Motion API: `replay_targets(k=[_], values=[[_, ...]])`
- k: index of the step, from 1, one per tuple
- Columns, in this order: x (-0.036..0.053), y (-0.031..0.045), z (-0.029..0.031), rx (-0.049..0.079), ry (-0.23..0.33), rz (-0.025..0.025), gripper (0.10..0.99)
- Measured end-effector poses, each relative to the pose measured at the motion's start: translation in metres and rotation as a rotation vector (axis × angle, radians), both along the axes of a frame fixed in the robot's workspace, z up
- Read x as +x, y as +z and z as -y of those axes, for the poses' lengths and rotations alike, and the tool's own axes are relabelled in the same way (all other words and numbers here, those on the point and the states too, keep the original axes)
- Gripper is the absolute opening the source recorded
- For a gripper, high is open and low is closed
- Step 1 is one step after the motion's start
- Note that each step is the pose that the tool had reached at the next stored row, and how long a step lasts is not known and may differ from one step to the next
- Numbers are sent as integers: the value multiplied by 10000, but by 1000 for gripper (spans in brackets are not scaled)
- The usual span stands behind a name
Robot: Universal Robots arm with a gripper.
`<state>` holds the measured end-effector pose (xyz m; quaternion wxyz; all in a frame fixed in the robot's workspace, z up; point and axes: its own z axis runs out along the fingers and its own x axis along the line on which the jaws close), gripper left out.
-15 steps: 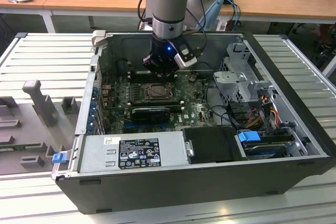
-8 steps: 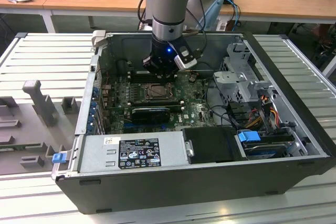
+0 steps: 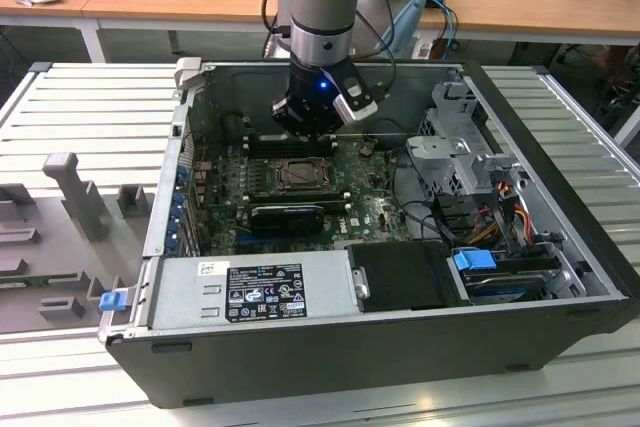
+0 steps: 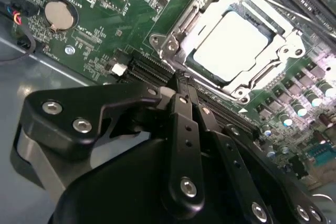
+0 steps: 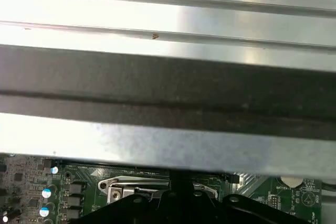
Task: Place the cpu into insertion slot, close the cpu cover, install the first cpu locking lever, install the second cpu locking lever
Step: 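Install the first cpu locking lever, then install the second cpu locking lever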
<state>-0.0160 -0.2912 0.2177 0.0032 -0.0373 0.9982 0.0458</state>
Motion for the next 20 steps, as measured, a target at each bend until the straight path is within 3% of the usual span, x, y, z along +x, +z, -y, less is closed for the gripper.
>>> replay_targets(k=[12,20], values=[[0,0,37,0,0,0,106],[0,9,141,-3,-1,-1,106]])
